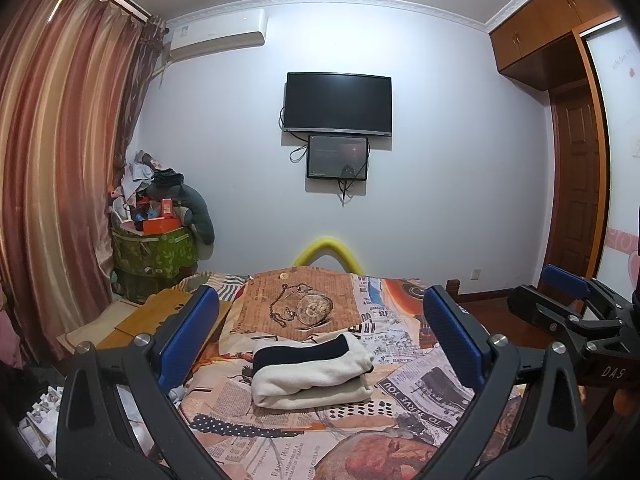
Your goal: Fold small clothes
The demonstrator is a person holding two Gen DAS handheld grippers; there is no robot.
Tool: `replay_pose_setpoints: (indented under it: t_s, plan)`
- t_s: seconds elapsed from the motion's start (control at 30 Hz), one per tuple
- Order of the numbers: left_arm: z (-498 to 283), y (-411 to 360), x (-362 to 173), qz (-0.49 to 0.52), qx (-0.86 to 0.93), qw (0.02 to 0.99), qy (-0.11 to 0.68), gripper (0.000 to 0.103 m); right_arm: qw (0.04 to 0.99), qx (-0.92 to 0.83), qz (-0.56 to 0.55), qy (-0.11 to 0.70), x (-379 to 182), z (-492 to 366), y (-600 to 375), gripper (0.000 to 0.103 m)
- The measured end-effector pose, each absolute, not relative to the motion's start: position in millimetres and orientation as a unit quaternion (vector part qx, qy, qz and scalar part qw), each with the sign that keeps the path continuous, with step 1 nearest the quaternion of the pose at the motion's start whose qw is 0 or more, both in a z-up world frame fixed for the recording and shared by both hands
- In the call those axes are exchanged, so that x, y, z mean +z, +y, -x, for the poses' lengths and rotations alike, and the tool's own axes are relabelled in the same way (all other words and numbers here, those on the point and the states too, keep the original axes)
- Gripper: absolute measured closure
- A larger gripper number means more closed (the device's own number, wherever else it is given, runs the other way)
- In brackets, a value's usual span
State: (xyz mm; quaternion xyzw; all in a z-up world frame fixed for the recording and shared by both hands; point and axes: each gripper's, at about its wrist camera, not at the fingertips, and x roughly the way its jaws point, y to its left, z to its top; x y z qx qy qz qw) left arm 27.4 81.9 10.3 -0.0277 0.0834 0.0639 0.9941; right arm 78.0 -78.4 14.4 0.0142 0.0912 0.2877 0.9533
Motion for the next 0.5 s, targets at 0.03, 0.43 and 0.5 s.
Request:
replay_pose_setpoints:
  t_s: [0.03,0.43,0.5]
  plan:
    - [-27.7,82.0,10.3,0.029,0.063,0.994,0.084,0.000,0.953,0.288,-0.014,0.091,14.6,-78.2,-78.8,0.001]
    - [-29.1,88.4,9.0,0.040,0.047,0.994,0.091,0.000,0.953,0.287,-0.013,0.092,14.8,-77.7,-79.2,0.001]
    - [-29.4,88.4,8.2,0.041,0.045,0.994,0.092,0.000,0.953,0.288,-0.014,0.093,15.0,-78.0,-79.4,0.001]
